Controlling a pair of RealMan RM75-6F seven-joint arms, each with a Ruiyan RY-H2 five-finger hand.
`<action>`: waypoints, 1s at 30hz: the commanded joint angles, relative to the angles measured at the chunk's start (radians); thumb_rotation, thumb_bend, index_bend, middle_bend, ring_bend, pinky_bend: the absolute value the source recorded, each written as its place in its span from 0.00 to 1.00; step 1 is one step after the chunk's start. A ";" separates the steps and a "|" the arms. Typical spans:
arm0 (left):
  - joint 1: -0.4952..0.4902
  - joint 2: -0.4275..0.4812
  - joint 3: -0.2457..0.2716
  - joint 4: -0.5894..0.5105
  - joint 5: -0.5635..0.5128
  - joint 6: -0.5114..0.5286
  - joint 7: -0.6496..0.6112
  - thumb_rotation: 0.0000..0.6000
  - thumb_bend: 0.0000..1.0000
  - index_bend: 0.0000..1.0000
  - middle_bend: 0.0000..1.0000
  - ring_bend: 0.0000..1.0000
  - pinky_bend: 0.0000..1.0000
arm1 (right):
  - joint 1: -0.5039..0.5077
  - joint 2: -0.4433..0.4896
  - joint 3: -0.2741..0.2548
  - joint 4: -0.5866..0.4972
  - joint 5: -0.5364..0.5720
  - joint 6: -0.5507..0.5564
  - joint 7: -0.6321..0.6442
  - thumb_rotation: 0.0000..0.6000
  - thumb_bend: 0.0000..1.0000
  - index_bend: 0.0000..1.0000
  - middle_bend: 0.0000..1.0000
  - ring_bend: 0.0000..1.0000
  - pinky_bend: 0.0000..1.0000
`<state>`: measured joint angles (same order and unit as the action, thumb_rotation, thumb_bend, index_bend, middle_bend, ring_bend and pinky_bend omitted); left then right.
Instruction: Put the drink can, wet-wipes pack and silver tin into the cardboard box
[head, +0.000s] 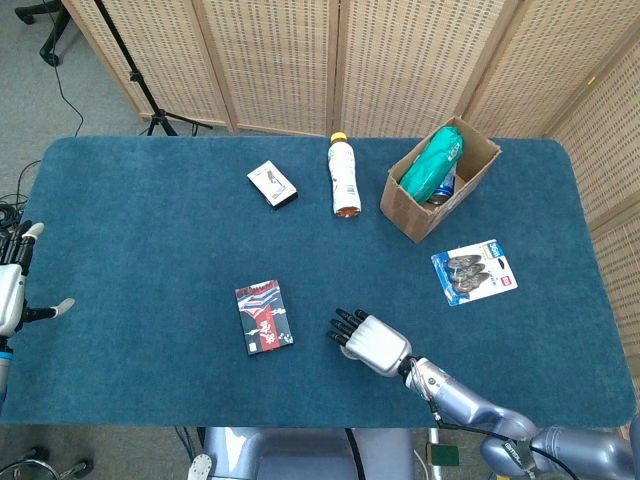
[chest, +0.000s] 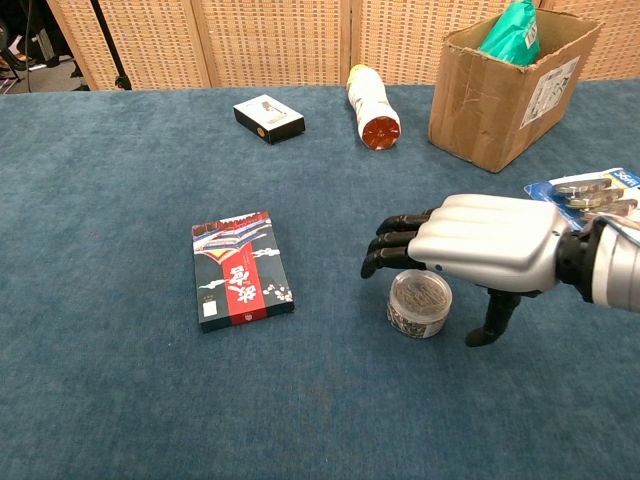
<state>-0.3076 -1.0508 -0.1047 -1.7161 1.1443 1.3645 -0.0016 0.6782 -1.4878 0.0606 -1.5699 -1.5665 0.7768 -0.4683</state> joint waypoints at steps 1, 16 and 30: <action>0.003 0.001 -0.007 0.001 0.002 -0.006 -0.001 1.00 0.00 0.00 0.00 0.00 0.09 | 0.008 -0.016 -0.004 0.016 0.010 0.002 -0.003 1.00 0.16 0.24 0.23 0.16 0.31; 0.016 0.000 -0.032 0.004 0.009 -0.033 -0.001 1.00 0.00 0.00 0.00 0.00 0.09 | 0.020 -0.063 -0.036 0.096 -0.084 0.130 0.138 1.00 0.53 0.50 0.53 0.43 0.44; 0.023 -0.006 -0.035 -0.005 0.034 -0.042 0.022 1.00 0.00 0.00 0.00 0.00 0.09 | 0.124 0.166 0.331 -0.054 0.150 0.198 0.161 1.00 0.68 0.52 0.55 0.43 0.44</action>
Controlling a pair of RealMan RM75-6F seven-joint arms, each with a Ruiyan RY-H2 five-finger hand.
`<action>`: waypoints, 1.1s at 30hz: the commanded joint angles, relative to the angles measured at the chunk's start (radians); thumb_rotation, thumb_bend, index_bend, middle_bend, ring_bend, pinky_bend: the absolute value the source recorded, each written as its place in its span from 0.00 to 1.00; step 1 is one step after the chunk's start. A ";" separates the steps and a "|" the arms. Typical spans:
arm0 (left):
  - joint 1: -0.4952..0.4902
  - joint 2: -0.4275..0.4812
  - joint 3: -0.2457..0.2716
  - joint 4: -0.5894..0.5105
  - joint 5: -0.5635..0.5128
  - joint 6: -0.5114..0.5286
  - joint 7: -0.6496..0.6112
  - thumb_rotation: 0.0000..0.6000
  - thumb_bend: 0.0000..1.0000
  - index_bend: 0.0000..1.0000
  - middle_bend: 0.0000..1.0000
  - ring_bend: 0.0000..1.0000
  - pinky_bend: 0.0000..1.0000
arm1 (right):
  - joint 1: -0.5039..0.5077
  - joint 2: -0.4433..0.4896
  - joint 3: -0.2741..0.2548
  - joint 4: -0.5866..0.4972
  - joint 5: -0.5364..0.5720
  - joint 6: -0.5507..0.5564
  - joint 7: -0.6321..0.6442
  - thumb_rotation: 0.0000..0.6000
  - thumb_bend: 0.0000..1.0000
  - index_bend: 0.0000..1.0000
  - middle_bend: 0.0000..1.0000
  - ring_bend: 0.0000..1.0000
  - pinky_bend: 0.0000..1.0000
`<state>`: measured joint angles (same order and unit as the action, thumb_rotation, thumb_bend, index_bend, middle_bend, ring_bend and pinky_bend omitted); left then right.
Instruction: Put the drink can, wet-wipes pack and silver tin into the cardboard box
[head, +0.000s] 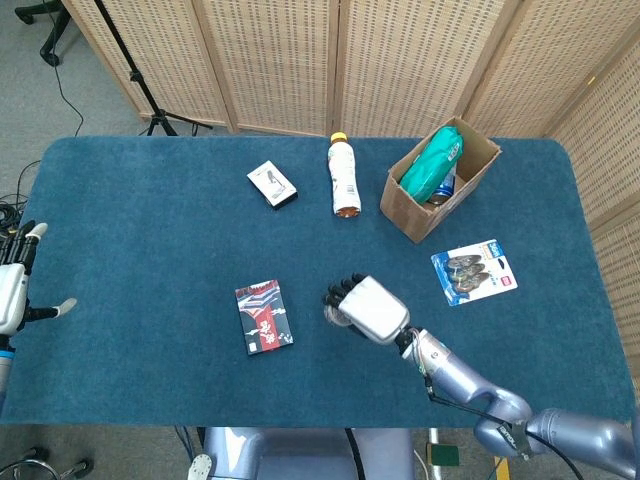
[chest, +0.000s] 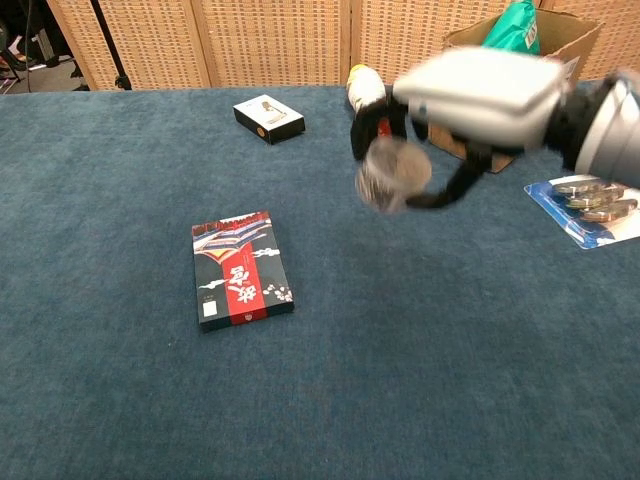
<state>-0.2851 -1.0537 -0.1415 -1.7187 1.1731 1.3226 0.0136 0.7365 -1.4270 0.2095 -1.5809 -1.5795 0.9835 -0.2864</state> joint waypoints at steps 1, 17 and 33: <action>0.001 -0.004 0.002 -0.003 0.008 0.000 0.012 1.00 0.00 0.00 0.00 0.00 0.09 | 0.080 0.115 0.210 -0.032 0.200 -0.017 -0.036 1.00 0.70 0.52 0.55 0.43 0.44; -0.001 -0.044 0.003 0.007 0.013 0.001 0.107 1.00 0.00 0.00 0.00 0.00 0.09 | 0.297 0.038 0.287 0.465 0.645 -0.197 -0.174 1.00 0.72 0.52 0.55 0.43 0.44; -0.007 -0.059 -0.010 0.026 -0.018 -0.032 0.120 1.00 0.00 0.00 0.00 0.00 0.09 | 0.309 -0.018 0.168 0.634 0.686 -0.342 -0.096 1.00 0.25 0.21 0.18 0.17 0.36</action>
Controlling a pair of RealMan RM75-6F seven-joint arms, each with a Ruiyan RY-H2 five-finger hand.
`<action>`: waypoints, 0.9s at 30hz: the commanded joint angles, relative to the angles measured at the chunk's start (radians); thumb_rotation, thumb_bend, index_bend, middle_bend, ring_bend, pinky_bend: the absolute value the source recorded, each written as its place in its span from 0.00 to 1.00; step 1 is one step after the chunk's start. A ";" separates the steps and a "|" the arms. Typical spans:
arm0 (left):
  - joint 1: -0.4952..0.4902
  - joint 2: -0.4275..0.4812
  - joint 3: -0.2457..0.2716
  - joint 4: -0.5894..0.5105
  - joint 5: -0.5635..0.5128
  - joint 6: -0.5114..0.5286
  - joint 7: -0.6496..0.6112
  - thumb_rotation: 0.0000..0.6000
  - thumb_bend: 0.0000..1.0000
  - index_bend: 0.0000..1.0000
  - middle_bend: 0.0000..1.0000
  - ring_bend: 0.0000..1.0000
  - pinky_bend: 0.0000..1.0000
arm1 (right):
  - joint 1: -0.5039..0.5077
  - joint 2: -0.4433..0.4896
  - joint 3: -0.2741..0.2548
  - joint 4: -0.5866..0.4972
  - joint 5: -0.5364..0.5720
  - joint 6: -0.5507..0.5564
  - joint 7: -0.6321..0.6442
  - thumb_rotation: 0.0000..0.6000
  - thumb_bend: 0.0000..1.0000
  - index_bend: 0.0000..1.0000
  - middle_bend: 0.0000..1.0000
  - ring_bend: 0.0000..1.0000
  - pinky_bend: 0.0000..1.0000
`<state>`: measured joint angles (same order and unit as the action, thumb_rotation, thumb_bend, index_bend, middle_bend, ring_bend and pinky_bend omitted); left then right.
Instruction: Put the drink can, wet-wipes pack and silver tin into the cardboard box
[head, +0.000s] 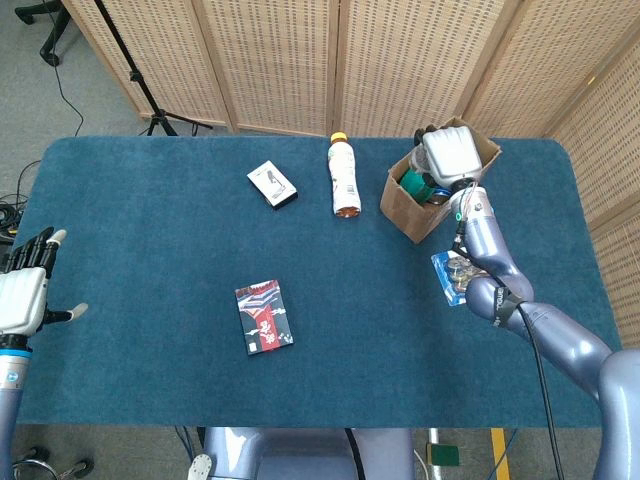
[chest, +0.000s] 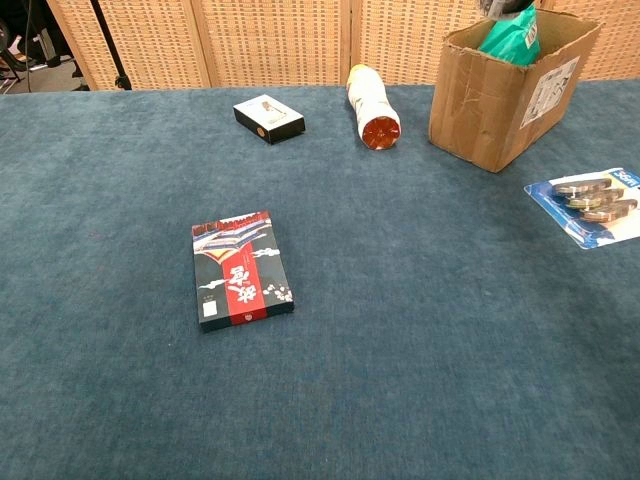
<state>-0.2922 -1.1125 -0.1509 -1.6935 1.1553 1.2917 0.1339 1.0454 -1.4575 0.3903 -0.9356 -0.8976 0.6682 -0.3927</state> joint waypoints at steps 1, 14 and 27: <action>0.000 0.000 -0.001 0.000 0.001 -0.001 -0.001 1.00 0.00 0.00 0.00 0.00 0.09 | -0.001 0.020 -0.003 -0.025 0.016 -0.019 0.021 1.00 0.07 0.07 0.06 0.06 0.29; 0.010 0.018 -0.001 -0.019 0.028 0.002 -0.031 1.00 0.00 0.00 0.00 0.00 0.09 | -0.030 0.186 0.017 -0.309 0.066 0.139 -0.053 1.00 0.00 0.00 0.00 0.00 0.16; 0.059 -0.001 0.032 0.010 0.123 0.077 -0.073 1.00 0.00 0.00 0.00 0.00 0.08 | -0.418 0.378 -0.174 -0.732 -0.347 0.600 0.130 1.00 0.00 0.00 0.00 0.00 0.14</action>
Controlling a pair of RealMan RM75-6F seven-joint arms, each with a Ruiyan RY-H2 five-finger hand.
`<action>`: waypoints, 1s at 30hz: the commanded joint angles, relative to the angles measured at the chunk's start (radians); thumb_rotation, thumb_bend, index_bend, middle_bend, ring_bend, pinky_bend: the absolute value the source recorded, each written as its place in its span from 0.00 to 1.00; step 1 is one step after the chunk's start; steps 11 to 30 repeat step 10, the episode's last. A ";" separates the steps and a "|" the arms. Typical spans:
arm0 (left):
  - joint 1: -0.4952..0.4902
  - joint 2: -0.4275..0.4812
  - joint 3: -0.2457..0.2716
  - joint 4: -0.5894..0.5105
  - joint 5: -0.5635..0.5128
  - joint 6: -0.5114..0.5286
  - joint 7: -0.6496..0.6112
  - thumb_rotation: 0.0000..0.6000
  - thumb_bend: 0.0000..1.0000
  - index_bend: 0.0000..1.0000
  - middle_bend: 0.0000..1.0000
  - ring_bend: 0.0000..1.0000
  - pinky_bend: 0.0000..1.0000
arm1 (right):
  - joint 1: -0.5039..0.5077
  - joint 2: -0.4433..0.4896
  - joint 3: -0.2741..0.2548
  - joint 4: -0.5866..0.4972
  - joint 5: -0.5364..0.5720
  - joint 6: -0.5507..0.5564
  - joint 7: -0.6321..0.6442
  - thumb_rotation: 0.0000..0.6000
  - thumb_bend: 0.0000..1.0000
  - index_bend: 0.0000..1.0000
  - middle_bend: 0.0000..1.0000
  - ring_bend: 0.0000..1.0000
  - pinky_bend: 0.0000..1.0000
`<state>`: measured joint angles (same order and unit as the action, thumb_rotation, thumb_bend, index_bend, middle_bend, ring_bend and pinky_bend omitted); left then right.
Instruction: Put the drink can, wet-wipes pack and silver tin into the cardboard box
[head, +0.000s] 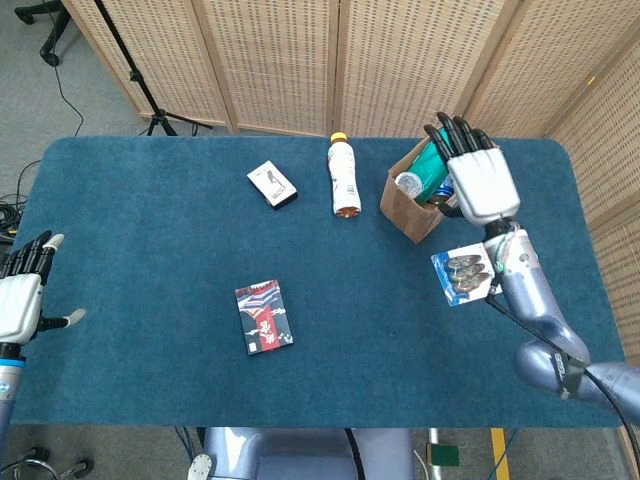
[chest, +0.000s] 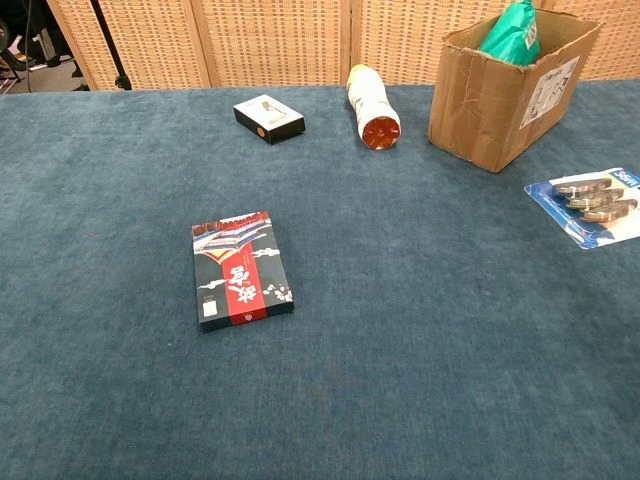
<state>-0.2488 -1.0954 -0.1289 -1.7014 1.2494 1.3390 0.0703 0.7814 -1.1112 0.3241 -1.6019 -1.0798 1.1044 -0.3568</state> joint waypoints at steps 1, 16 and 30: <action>0.021 -0.025 0.014 0.027 0.041 0.041 -0.013 1.00 0.00 0.00 0.00 0.00 0.07 | -0.179 0.023 -0.129 -0.057 -0.197 0.191 0.111 1.00 0.00 0.00 0.00 0.00 0.13; 0.083 -0.065 0.056 0.071 0.113 0.128 -0.029 1.00 0.00 0.00 0.00 0.00 0.00 | -0.407 -0.078 -0.305 0.057 -0.408 0.430 0.193 1.00 0.00 0.00 0.00 0.00 0.05; 0.083 -0.065 0.056 0.071 0.113 0.128 -0.029 1.00 0.00 0.00 0.00 0.00 0.00 | -0.407 -0.078 -0.305 0.057 -0.408 0.430 0.193 1.00 0.00 0.00 0.00 0.00 0.05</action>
